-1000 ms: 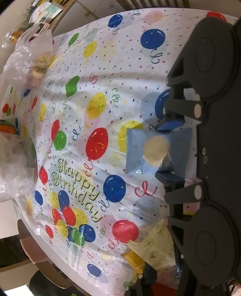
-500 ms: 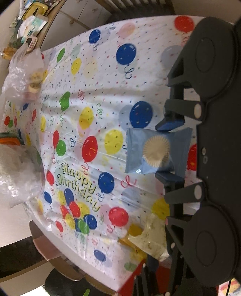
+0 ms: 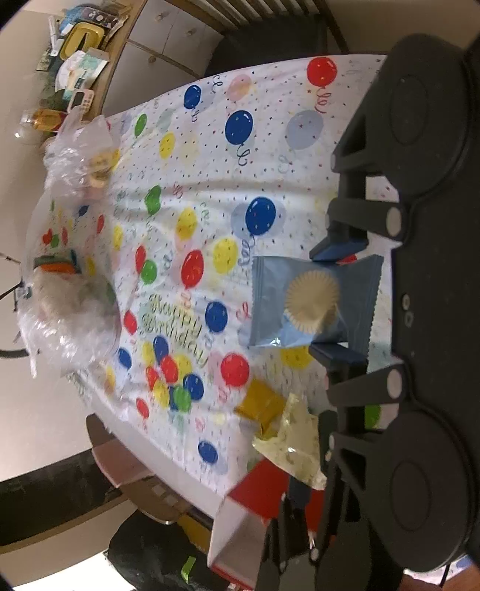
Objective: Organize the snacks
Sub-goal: 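Grasp the cream snack bag with left tool while right tool grasps the blue cookie packet, then carry the cream bag and blue cookie packet over the white box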
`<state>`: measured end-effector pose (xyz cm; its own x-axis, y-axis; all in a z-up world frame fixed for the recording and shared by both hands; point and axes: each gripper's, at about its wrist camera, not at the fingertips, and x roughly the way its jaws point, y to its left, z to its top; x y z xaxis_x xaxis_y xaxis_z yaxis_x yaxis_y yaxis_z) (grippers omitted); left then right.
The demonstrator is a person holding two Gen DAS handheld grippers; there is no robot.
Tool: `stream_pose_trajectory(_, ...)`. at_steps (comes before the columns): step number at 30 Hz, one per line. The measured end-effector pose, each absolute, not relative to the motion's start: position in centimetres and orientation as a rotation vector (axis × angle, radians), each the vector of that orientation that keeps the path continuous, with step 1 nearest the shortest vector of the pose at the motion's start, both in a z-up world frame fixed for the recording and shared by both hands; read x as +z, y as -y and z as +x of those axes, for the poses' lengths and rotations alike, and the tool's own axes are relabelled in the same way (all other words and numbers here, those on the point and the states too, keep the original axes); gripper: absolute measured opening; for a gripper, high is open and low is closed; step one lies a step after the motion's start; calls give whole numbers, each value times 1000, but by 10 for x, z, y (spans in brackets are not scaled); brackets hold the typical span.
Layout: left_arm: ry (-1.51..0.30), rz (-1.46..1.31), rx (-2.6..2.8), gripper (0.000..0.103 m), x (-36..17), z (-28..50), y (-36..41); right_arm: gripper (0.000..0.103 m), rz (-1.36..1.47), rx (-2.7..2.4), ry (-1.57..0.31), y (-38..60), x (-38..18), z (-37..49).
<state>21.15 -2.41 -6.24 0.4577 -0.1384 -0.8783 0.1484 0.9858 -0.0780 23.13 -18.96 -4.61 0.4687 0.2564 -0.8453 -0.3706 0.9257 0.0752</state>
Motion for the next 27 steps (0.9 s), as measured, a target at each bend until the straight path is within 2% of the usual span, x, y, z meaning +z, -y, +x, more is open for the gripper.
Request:
stream_pose_trajectory(15, -1062, -99, -146, 40, -22, 155, -62, 46, -128, 445, -992, 114, -15, 167)
stream_pose_trajectory(27, -1053, -133, -78, 40, -22, 132, -156, 46, -168, 475, -993, 27, -17, 144)
